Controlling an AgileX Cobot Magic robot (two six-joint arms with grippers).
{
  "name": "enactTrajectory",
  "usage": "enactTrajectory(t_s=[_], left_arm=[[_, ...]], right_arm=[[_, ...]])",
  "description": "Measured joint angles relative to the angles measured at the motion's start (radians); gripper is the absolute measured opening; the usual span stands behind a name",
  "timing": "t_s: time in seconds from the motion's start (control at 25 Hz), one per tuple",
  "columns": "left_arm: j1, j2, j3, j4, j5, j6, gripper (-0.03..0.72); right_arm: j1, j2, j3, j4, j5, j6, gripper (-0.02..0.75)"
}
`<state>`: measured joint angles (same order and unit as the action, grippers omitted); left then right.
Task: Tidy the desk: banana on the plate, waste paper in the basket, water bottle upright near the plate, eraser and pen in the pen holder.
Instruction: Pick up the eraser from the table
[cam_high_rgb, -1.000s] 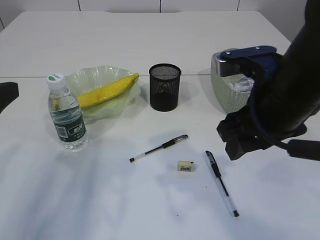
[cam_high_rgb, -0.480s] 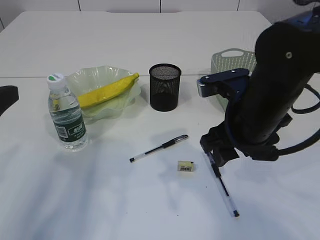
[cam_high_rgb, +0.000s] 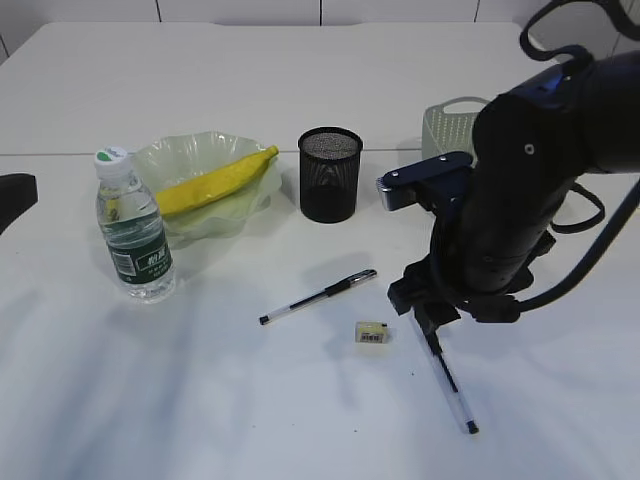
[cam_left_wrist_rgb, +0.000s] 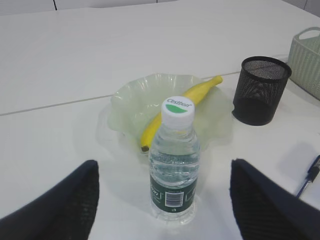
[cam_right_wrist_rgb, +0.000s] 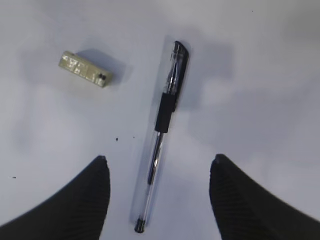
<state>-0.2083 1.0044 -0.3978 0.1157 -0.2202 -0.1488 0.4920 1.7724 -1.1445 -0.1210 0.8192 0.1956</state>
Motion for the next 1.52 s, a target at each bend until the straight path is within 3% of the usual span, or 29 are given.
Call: enactTrajectory(t_s=[0.64, 1.52], left_arm=[[0.0, 0.0, 0.0, -0.002, 0.016, 0.0, 0.58], [0.0, 0.0, 0.0, -0.002, 0.02, 0.0, 0.58]], right_arm=[[0.0, 0.148, -0.09, -0.077, -0.033, 0.061, 0.468], [-0.046, 0.241, -0.091, -0.08, -0.122, 0.11, 0.446]])
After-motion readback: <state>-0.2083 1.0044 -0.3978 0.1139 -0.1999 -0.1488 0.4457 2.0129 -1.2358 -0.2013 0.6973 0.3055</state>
